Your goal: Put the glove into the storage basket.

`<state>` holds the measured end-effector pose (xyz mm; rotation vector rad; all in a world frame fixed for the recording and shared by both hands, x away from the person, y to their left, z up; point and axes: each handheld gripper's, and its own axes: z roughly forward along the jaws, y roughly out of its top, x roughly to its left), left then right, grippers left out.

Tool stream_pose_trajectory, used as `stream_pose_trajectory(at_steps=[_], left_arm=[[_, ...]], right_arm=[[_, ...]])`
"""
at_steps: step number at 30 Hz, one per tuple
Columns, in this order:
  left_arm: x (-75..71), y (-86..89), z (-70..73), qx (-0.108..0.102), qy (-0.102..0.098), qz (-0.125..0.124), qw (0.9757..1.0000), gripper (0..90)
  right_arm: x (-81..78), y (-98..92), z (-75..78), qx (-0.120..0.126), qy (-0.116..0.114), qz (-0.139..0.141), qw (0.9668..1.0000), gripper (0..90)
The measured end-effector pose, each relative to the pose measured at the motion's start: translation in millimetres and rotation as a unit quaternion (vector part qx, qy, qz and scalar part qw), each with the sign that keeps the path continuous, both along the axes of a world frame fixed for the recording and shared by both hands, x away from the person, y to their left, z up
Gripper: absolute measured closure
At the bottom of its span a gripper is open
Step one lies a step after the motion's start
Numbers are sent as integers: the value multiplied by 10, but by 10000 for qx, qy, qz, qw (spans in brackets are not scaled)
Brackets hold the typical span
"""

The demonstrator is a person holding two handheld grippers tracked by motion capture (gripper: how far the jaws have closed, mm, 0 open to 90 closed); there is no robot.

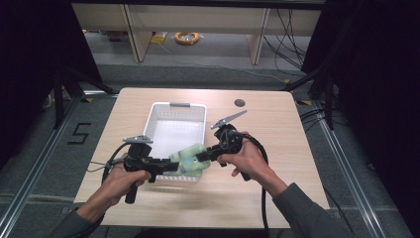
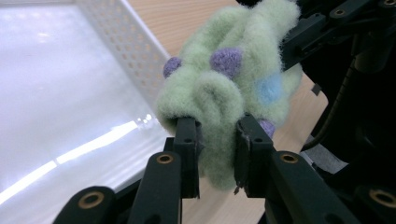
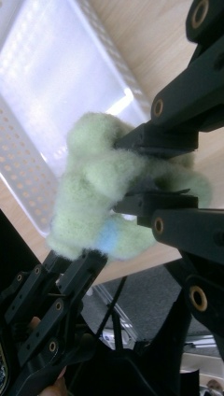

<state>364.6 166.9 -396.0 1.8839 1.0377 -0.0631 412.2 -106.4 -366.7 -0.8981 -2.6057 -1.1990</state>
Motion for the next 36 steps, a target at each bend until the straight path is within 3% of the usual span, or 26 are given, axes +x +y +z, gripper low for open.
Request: stream_pose_trajectory(at_steps=[3, 8, 10, 12, 19, 26, 27, 32, 34, 36], left_arm=[[109, 82, -35, 72, 129, 71, 9999, 725], [266, 184, -118, 132, 266, 208, 9993, 725], [330, 217, -156, 206, 337, 163, 9991, 724], [382, 232, -203, 267, 373, 309, 9985, 724], [538, 268, -360, 528, 590, 289, 9964, 723], [590, 294, -451, 752, 757, 331, 9937, 720], [594, 295, -463, 787, 774, 330, 9933, 719], [619, 276, -502, 940, 792, 290, 9920, 716], [648, 283, -512, 964, 844, 243, 9915, 715], [660, 271, -527, 1037, 863, 216, 9906, 714]], right_arm=[[86, 113, -25, -36, 150, -97, 9998, 753], [237, 267, -122, -98, 213, -212, 9995, 754], [287, 315, -165, -162, 277, -260, 9991, 753], [325, 364, -206, -225, 316, -307, 9988, 754], [445, 512, -416, -437, 398, -436, 9973, 754], [494, 601, -568, -559, 515, -495, 9959, 754], [495, 610, -582, -579, 642, -471, 9951, 754], [524, 642, -665, -632, 579, -398, 9955, 752], [528, 648, -683, -630, 732, -510, 9940, 751], [543, 653, -713, -653, 745, -494, 9939, 750]])
